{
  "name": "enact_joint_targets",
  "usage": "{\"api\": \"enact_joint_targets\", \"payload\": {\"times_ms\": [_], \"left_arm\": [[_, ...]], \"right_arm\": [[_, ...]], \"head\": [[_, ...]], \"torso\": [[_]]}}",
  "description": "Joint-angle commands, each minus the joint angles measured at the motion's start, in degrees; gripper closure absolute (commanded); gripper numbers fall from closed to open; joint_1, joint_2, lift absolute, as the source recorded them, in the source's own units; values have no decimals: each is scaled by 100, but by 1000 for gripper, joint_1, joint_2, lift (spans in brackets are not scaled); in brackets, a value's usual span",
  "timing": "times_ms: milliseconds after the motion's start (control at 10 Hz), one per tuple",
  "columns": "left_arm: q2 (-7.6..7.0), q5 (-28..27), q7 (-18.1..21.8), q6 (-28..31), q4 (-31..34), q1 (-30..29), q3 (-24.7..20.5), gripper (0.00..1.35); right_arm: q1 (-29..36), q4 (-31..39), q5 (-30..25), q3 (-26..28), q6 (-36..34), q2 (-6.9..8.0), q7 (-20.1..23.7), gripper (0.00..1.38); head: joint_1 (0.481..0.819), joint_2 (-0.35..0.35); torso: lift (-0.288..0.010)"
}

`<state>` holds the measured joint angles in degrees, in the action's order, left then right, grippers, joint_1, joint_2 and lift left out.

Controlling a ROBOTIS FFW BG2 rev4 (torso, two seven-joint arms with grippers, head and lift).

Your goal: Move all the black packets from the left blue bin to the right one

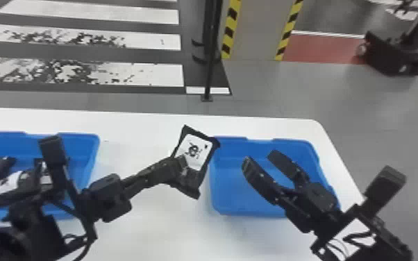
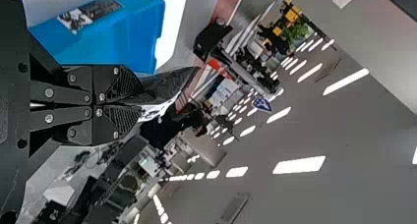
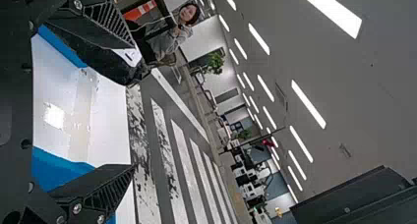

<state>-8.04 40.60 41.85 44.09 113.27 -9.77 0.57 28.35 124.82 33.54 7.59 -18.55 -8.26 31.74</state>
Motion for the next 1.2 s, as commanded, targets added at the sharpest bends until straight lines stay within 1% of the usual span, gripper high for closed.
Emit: {"api": "enact_joint_targets", "payload": {"times_ms": [0,100,200,300,400,500,600,700,800,900,1100], "left_arm": [[-31,122,7,-36,0,77,263,1208],[-48,156,16,-22,0,133,366,1208],[-57,179,16,6,0,161,423,1208],[-66,179,16,6,-28,175,480,1208],[-66,191,16,20,-42,189,503,1208],[-66,202,16,20,-84,204,548,1208],[-57,213,16,20,-127,232,571,1208],[-57,225,16,20,-127,246,594,1208],[-57,225,16,20,-127,260,594,1208],[-57,225,16,20,-141,260,594,1208],[-48,259,7,6,-141,246,583,1207]], "right_arm": [[-205,-142,154,-108,-114,-61,-1,162],[-360,-325,234,-165,-128,-97,-10,170],[-444,-424,325,-165,-128,-97,-10,176],[-472,-424,405,-165,-128,-105,-10,213],[-472,-395,508,-245,-128,-105,-10,269],[-486,-410,656,-370,-128,-105,-1,355],[-486,-438,782,-462,-198,-105,-1,604],[-472,-438,839,-496,-339,-105,-1,964],[-472,-452,862,-496,-339,-105,8,1223],[-458,-452,828,-496,-86,-105,8,1268],[-430,-452,851,-553,-29,-105,8,1271]], "head": [[695,-168],[695,-180],[695,-188],[695,-193],[695,-201],[695,-202],[695,-195],[695,-184],[695,-179],[695,-174],[695,-178]], "torso": [[-150],[-150],[-150],[-150],[-150],[-150],[-150],[-150],[-150],[-150],[-150]]}}
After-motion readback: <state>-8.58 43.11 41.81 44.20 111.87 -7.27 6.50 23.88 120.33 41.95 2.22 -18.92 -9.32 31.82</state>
